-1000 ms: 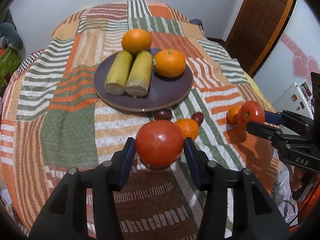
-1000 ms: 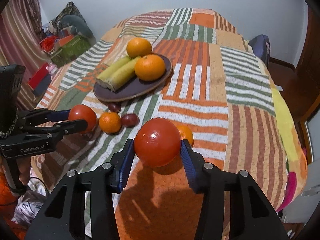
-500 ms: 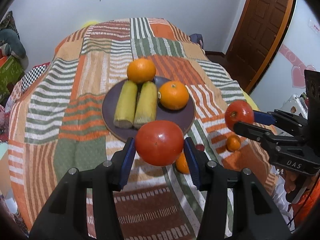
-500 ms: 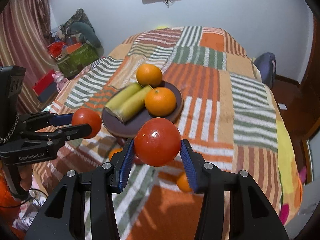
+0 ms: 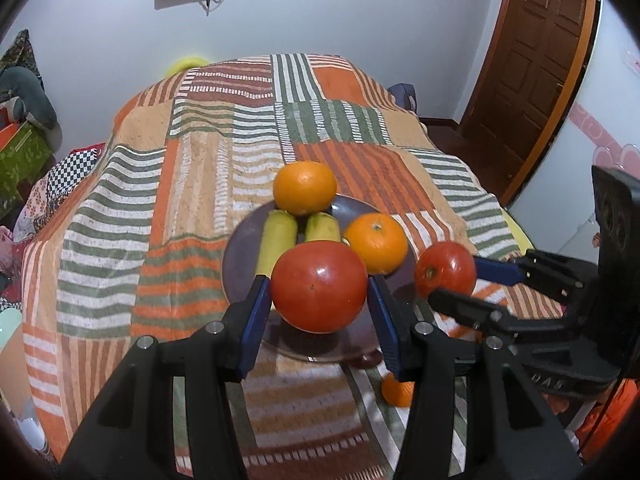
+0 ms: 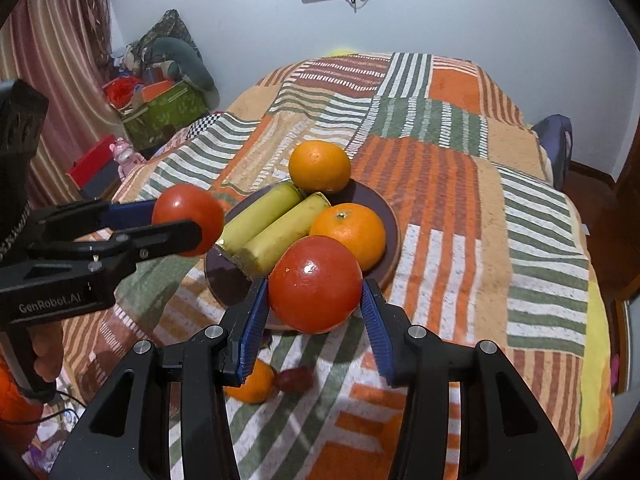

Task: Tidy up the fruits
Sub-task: 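Carry both red tomatoes over the purple plate and lower them onto the fruit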

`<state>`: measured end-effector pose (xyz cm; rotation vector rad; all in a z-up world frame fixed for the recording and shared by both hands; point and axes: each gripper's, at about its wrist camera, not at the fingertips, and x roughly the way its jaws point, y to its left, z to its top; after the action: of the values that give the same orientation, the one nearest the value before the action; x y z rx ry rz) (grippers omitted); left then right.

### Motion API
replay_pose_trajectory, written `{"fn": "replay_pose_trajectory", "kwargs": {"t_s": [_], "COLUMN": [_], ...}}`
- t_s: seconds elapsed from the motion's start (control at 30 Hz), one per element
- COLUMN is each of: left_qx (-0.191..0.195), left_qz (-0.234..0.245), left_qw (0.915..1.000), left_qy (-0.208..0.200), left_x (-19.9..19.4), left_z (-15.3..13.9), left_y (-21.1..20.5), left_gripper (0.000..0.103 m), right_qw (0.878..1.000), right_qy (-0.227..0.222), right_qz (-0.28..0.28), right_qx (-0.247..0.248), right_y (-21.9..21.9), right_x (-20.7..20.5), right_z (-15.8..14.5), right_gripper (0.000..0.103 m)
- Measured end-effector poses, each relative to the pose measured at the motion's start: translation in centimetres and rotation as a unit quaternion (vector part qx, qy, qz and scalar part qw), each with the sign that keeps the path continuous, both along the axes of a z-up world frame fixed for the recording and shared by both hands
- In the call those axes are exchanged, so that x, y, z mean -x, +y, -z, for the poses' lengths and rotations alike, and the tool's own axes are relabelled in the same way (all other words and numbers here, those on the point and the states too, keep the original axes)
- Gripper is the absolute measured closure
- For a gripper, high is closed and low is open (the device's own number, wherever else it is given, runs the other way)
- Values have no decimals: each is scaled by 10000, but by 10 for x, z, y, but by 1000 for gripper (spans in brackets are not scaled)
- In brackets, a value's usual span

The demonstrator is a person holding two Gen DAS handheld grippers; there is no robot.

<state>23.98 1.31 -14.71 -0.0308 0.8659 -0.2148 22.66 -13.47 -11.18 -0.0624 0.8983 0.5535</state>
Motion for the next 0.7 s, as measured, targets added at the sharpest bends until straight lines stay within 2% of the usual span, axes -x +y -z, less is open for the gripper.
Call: {"fn": "replay_pose_trajectory", "kwargs": {"t_s": [0.43,0.7], "left_qx": [-6,-36], "left_qz": [-114,-89], "left_qw": [9995,9997], "left_qy": [307,234], "left_x": [-40,-48], "left_z": [31,35], "left_y": [11,9], "left_gripper": [54,54], "right_qw": [9990,9982], "right_qy": [331,481], "right_qz": [-259,-305], "right_qx": [148,208], "right_y": [28,34], "right_x": [-17,-22], "right_z": [28,41], "right_gripper": [59,59]}}
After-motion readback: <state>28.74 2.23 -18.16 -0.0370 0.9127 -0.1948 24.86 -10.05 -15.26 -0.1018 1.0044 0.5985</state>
